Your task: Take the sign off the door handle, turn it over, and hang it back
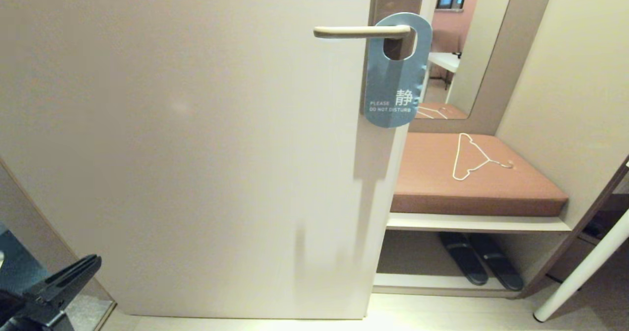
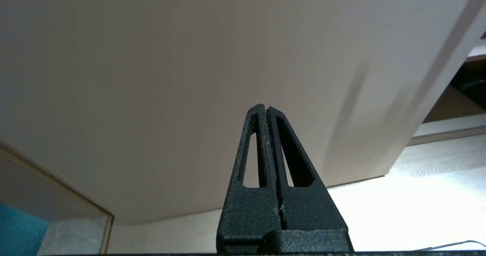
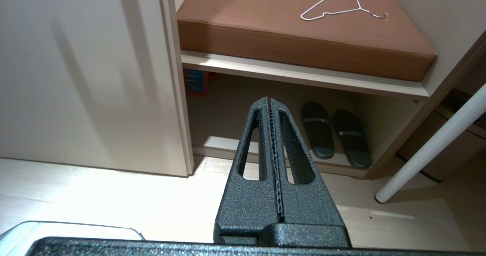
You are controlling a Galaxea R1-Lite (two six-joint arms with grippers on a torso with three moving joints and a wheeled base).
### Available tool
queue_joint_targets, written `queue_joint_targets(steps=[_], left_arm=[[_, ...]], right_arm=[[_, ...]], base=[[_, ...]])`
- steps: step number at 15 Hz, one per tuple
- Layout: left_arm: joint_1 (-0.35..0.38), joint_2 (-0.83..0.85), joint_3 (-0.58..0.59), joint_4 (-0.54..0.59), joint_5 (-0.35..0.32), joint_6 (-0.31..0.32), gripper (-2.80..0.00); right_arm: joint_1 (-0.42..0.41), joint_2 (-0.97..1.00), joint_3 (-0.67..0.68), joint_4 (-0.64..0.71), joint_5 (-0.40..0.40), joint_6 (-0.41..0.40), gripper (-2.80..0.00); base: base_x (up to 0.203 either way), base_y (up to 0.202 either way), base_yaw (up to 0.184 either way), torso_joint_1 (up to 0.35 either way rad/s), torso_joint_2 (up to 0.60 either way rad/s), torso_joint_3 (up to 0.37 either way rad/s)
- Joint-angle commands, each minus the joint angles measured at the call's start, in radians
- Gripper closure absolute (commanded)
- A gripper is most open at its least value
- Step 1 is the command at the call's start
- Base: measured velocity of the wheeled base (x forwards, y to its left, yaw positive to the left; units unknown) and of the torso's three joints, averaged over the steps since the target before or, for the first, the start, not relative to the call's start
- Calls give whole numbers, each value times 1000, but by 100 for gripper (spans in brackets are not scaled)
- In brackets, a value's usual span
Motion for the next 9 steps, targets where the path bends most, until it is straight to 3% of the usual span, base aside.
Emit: queue_joint_targets(steps=[1,7,9], left_arm=[[6,-175,32,54,7,-16,0],[84,-585,47,452,61,-55,0],[84,-599,48,511,146,-60,0]], right_arm=[[0,1,0,1,1,0,0],[0,1,0,1,1,0,0],[0,1,0,1,1,0,0]], base=[[0,0,0,0,0,0],[0,0,0,0,0,0],[0,0,0,0,0,0]])
